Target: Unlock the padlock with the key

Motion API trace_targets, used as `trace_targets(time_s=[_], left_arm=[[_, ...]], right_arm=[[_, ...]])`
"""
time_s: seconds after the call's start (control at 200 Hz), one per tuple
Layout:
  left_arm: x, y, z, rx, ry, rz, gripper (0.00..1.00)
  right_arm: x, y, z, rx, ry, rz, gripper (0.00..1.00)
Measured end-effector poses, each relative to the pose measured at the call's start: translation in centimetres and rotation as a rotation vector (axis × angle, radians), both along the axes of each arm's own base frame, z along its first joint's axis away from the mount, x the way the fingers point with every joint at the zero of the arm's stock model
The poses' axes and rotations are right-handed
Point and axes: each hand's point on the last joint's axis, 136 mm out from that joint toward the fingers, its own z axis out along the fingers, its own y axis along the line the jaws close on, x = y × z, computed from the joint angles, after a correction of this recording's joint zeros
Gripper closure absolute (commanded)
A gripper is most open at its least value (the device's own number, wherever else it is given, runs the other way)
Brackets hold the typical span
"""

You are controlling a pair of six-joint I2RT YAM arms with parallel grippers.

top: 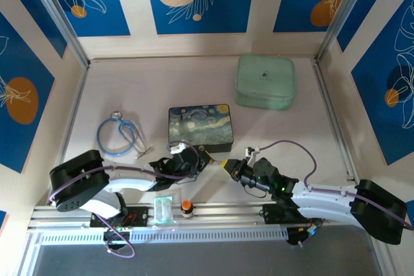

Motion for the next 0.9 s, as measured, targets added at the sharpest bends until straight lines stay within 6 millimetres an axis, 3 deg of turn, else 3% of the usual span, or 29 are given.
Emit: trace_targets(time_s=[0.9], left_arm=[[0.75,-0.10,0.54,-0.146,0.065,0.115,1.00]], right_arm=[[-0.10,0.05,-0.42,0.084,0.135,-0.093,1.00]])
